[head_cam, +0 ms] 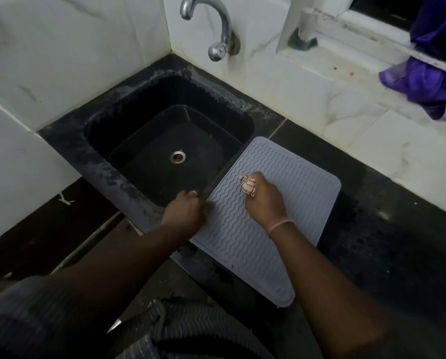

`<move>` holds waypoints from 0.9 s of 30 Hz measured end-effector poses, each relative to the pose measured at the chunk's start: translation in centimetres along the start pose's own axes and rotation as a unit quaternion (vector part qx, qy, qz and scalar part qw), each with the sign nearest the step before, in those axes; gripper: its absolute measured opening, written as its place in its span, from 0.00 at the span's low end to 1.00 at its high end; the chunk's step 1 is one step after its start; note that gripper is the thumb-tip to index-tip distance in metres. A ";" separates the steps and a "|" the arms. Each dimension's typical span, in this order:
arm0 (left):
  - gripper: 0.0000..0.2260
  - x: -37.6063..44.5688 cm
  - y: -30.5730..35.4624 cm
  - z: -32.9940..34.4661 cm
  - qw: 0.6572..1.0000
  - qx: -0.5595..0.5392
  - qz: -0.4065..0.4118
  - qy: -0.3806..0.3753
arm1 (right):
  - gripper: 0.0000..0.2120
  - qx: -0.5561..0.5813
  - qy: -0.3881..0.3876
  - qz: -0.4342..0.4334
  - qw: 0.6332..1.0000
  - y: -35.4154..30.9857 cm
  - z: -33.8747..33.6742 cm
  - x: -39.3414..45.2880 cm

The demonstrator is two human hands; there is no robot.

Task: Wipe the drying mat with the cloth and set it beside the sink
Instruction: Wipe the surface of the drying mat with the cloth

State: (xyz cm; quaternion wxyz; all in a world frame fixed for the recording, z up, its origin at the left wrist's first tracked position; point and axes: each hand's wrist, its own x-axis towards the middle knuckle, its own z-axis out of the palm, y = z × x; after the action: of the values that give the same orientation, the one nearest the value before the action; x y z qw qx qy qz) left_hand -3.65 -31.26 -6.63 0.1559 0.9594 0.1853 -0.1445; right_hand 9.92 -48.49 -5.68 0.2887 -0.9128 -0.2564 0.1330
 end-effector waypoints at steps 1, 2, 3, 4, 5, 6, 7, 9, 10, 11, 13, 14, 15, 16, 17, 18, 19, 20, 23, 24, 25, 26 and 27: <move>0.20 -0.7 -0.1 0.2 1.000 0.011 0.004 -0.014 | 0.12 -0.027 -0.004 -0.005 1.000 -0.1 0.3 0.3; 0.21 -0.9 0.0 0.4 0.999 0.027 0.009 -0.023 | 0.13 -0.045 -0.007 -0.013 0.999 -0.2 0.8 0.1; 0.21 -1.0 0.0 0.4 0.999 0.041 0.013 -0.024 | 0.14 -0.052 -0.006 -0.021 0.998 -0.5 1.4 -0.4; 0.20 -0.9 0.2 0.2 0.998 0.051 0.013 -0.022 | 0.14 -0.052 -0.002 -0.028 0.998 -0.8 2.0 -1.3; 0.20 -0.7 0.3 0.0 0.998 0.054 0.010 -0.023 | 0.14 -0.051 0.003 -0.035 0.998 -1.2 2.6 -2.5; 0.19 -0.5 0.6 -0.2 0.998 0.053 0.006 -0.025 | 0.14 -0.051 0.004 -0.045 0.998 -1.6 3.1 -3.9; 0.19 -0.4 0.7 -0.3 0.998 0.053 0.005 -0.024 | 0.14 -0.051 0.002 -0.056 0.997 -2.0 3.7 -5.3; 0.19 -0.3 0.6 -0.3 0.999 0.044 -0.002 -0.015 | 0.13 -0.044 -0.017 -0.075 0.996 -2.7 4.6 -8.4; 0.20 -0.4 0.5 -0.3 0.999 0.040 -0.005 -0.013 | 0.13 -0.034 -0.030 -0.082 0.996 -3.1 5.0 -9.9; 0.21 -0.5 0.4 -0.3 0.999 0.041 -0.003 -0.011 | 0.14 -0.023 -0.043 -0.088 0.995 -3.5 5.4 -11.2; 0.20 -0.5 0.3 -0.5 0.998 0.057 0.014 -0.018 | 0.12 -0.001 -0.071 -0.091 0.993 -3.9 5.7 -12.6; 0.19 -0.6 0.3 -0.6 0.997 0.065 0.024 -0.025 | 0.11 0.012 -0.087 -0.087 0.992 -4.0 5.5 -12.8; 0.19 -0.7 0.2 -0.5 0.997 0.065 0.032 -0.031 | 0.10 0.030 -0.104 -0.078 0.991 -4.0 5.3 -12.6; 0.20 -0.8 0.1 -0.5 0.997 0.057 0.033 -0.032 | 0.09 0.064 -0.114 -0.062 0.989 -4.0 4.9 -12.3; 0.21 -1.1 -0.2 -0.1 0.998 0.045 0.028 -0.032 | 0.08 0.109 -0.112 -0.038 0.987 -3.8 4.5 -11.9; 0.23 -1.5 -0.6 0.3 0.999 0.024 0.018 -0.024 | 0.09 0.159 -0.095 -0.007 0.983 -3.6 4.1 -11.4; 0.25 -2.1 -0.9 0.7 1.000 -0.007 0.003 -0.009 | 0.10 0.204 -0.069 0.023 0.976 -3.3 3.8 -10.9; 0.24 -2.6 -1.3 1.1 0.999 -0.047 -0.016 0.009 | 0.11 0.238 -0.043 0.049 0.969 -3.0 3.6 -10.4; 0.12 -4.1 -2.3 2.1 0.979 -0.185 -0.070 0.048 | 0.16 0.251 -0.032 0.064 0.965 -2.6 3.9 -9.2; 0.08 -4.5 -2.4 2.3 0.974 -0.204 -0.081 0.047 | 0.17 0.260 -0.055 0.047 0.963 -3.0 4.2 -9.0; 0.06 -4.7 -2.5 2.4 0.972 -0.210 -0.089 0.048 | 0.18 0.260 -0.087 0.019 0.961 -3.3 4.7 -9.0; 0.04 -4.8 -2.4 2.4 0.973 -0.203 -0.094 0.052 | 0.20 0.239 -0.116 -0.021 0.964 -3.6 5.2 -9.0; 0.04 -4.8 -2.2 2.4 0.975 -0.189 -0.097 0.058 | 0.21 0.180 -0.132 -0.070 0.972 -3.7 5.8 -9.0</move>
State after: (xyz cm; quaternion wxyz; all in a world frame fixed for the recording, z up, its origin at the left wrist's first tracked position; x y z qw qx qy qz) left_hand -9.32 -31.68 -7.78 0.3086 0.8969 0.3100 -0.0652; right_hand -1.27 -48.11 -7.30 0.4201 -0.8001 -0.3273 0.2761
